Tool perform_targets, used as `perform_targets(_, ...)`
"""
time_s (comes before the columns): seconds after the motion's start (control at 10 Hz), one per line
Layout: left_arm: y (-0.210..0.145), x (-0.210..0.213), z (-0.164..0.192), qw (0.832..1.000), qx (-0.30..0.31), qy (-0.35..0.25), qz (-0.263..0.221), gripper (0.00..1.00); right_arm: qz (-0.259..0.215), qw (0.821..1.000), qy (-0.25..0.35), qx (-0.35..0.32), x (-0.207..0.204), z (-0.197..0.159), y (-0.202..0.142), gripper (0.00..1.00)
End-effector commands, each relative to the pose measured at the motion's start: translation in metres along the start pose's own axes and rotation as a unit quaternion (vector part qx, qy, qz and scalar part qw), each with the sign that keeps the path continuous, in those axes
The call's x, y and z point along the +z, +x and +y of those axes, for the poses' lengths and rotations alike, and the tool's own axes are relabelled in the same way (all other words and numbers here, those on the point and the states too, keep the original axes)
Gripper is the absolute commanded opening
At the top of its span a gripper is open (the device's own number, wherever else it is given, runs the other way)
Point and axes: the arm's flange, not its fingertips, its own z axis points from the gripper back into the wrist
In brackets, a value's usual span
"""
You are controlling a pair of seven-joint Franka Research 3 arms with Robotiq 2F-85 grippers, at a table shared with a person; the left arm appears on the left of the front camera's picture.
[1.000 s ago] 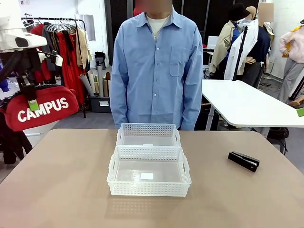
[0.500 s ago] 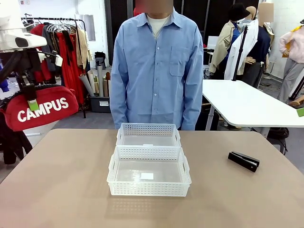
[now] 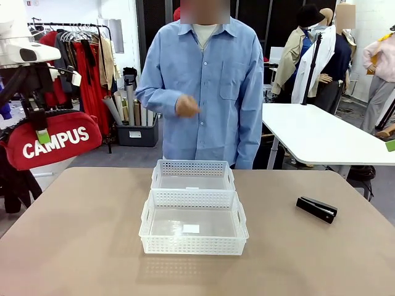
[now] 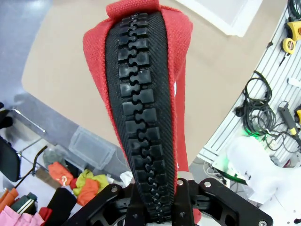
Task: Distribute items into two baskets.
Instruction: Move the picked Pencil pouch towards the Organizing basket indicated by the person, stopping as directed.
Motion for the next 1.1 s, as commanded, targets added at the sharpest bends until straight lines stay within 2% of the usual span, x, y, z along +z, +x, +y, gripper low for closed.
perform_targets(0.0, -0.0008, 0.0022, 0.0017, 1.000, 0.004, 0.004, -0.001, 0.00, -0.006, 1.000, 0.008, -0.001, 0.0010, -0.0009, -0.0005, 1.00)
perform_targets(1.0, -0.0008, 0.0022, 0.0017, 1.000, 0.004, 0.004, -0.001, 0.00, -0.006, 1.000, 0.008, -0.001, 0.0010, -0.0009, -0.0005, 1.00)
